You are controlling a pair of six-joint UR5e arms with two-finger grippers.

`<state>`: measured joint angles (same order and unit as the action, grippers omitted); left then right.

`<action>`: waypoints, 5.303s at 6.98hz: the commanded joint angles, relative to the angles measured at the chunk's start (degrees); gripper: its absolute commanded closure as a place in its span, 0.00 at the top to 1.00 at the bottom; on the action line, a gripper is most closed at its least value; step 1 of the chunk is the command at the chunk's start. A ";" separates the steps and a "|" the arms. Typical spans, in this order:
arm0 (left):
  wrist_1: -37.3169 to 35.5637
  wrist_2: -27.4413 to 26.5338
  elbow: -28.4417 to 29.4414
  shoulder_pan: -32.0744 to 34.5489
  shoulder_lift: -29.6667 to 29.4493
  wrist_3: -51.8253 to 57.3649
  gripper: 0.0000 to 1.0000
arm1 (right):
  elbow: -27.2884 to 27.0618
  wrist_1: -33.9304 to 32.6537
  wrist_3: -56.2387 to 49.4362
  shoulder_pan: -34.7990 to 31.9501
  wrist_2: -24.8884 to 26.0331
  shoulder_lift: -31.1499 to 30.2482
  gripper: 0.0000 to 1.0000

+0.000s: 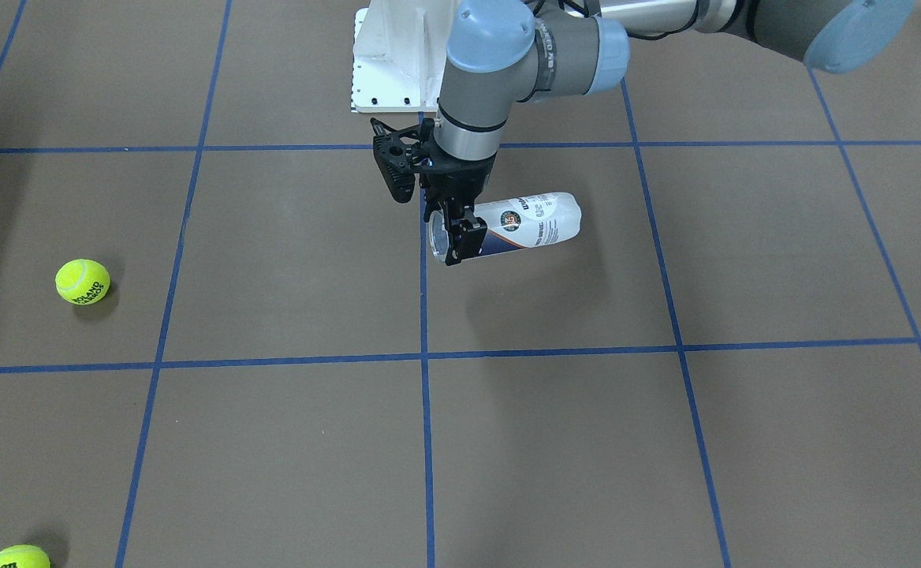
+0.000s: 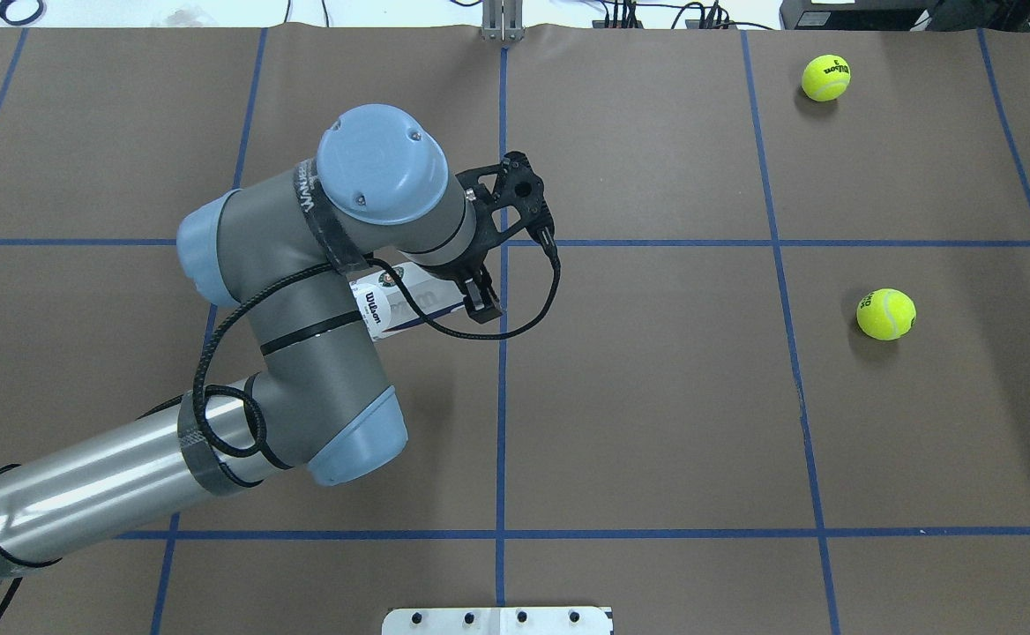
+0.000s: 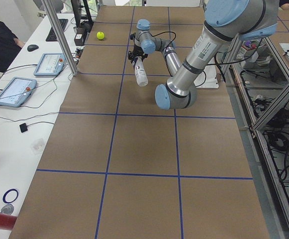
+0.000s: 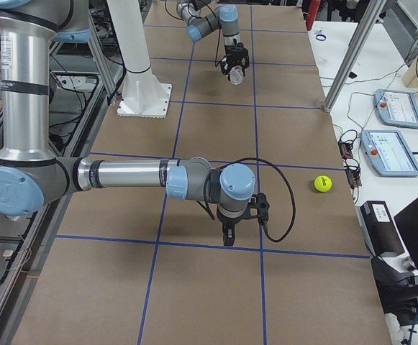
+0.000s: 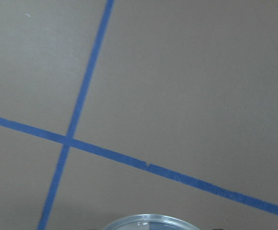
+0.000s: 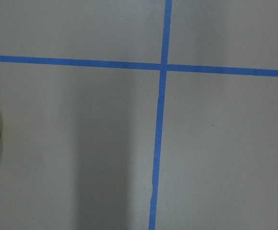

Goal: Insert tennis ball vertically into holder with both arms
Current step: 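Close the left gripper around the can body, then lift and rotate the can upright with the left gripper, then set the can upright on the table, open and withdraw the left gripper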

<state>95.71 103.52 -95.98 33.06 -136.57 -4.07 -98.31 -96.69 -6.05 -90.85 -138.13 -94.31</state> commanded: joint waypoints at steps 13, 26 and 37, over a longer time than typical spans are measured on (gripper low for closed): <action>108.38 -38.66 23.82 -10.73 12.03 -17.91 0.28 | -2.15 0.10 -0.01 -0.03 0.14 0.97 0.99; 107.85 -38.66 26.46 -11.09 11.68 -14.30 0.99 | -2.06 0.10 -0.01 -0.03 0.14 0.97 0.99; 89.67 -29.57 -3.16 -3.26 41.17 -30.85 0.99 | -3.12 4.74 3.57 0.67 -0.12 1.06 0.99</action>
<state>186.67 68.75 -98.57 29.48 -100.79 -28.30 -101.96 -94.35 -4.30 -90.36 -137.44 -93.07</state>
